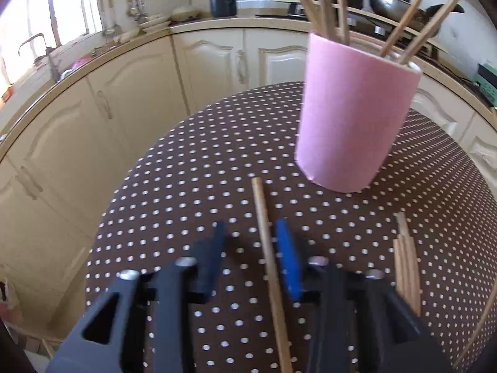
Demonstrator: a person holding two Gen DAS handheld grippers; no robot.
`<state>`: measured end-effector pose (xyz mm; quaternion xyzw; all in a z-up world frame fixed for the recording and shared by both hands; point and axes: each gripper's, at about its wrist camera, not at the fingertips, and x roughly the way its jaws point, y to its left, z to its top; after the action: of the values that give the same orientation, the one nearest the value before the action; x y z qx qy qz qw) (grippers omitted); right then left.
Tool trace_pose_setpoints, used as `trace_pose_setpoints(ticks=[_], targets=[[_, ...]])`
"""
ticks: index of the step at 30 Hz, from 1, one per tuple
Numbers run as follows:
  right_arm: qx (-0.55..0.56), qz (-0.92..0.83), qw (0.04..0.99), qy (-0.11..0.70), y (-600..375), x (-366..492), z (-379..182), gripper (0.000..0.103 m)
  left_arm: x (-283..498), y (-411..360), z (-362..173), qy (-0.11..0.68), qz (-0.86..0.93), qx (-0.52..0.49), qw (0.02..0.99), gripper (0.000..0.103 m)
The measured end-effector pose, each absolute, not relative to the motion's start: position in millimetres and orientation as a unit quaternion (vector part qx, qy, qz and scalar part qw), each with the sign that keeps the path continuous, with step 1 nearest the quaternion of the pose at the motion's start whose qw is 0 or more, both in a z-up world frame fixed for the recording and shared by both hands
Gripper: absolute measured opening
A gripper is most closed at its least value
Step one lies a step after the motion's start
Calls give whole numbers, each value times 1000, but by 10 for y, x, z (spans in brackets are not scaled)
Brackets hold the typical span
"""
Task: Organize utensils
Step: 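Lift both held chopsticks and carry them over the pink cup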
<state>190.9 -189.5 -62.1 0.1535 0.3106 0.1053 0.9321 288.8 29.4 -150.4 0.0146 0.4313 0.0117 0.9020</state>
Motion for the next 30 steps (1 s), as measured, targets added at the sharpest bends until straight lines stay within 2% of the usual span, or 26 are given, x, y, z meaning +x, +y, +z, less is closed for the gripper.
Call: trace_pose_setpoints(ticks=[1, 2, 7, 15, 19, 20, 21, 22, 24, 30], targets=[[155, 105, 931, 313, -1898, 1920, -638, 6, 2885, 284, -1500, 430, 17, 19, 902, 7], [157, 104, 930, 315, -1901, 1922, -647, 6, 2885, 280, -1497, 430, 16, 19, 902, 6], [160, 105, 931, 313, -1909, 1895, -639, 6, 2845, 336, -1442, 422, 1, -1, 907, 6], [156, 107, 937, 294, -1941, 1832, -498, 6, 2586, 289, -1099, 354, -9, -10, 935, 6], [114, 111, 932, 327, -1865, 1898, -579, 9, 2518, 306, -1055, 353, -11, -18, 935, 6], [109, 100, 929, 339, -1859, 1931, -626, 11, 2518, 320, -1061, 355, -11, -21, 935, 6], [111, 89, 925, 352, -1872, 1969, -690, 18, 2507, 332, -1074, 358, -13, -26, 933, 6], [115, 85, 922, 360, -1877, 1993, -738, 32, 2503, 352, -1088, 359, -15, -29, 933, 6], [120, 72, 917, 374, -1906, 2039, -835, 53, 2460, 356, -1104, 360, -21, -35, 932, 6], [83, 51, 904, 416, -1815, 2219, -1096, 53, 2426, 377, -1139, 363, -49, -50, 929, 6]])
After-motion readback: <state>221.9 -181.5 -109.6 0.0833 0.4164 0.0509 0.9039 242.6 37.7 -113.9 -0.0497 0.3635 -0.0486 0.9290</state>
